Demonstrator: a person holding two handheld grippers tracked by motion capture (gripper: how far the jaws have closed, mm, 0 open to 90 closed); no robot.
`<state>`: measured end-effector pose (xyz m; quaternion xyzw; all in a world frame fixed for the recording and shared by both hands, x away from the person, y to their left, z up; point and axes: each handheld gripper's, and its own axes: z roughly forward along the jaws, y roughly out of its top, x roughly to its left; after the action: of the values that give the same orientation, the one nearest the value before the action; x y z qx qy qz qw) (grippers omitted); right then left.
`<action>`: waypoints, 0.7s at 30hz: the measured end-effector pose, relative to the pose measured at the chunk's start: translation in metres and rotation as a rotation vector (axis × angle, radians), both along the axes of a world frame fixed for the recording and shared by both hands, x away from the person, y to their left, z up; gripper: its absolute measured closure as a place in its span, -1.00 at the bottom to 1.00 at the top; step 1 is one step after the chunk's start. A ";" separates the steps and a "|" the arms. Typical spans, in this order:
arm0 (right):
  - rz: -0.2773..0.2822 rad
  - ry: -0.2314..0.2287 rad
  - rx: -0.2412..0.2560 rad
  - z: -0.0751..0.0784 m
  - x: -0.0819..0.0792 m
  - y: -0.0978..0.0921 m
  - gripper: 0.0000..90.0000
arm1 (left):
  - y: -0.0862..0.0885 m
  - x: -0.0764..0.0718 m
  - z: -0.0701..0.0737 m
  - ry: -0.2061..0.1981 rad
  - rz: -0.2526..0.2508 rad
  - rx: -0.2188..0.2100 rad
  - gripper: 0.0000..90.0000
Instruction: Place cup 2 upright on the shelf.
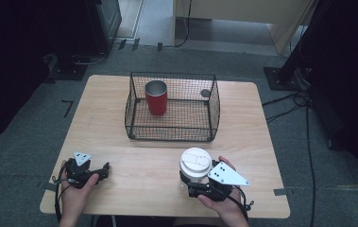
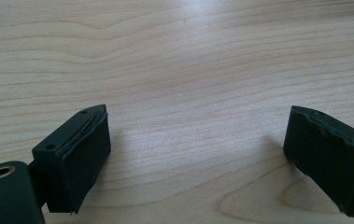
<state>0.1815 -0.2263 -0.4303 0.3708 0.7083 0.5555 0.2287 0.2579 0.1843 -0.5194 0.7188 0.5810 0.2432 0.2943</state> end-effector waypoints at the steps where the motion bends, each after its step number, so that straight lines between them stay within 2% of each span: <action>1: 0.000 0.000 0.000 0.000 0.000 0.000 -0.64 | 0.000 0.000 0.000 0.000 0.000 0.000 -0.82; 21: -0.055 -0.047 0.016 0.035 0.029 0.004 -0.64 | 0.000 0.000 0.000 0.000 0.001 -0.003 -0.82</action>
<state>0.2101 -0.2220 -0.3952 0.3788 0.6878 0.5631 0.2576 0.2579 0.1846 -0.5194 0.7181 0.5816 0.2427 0.2953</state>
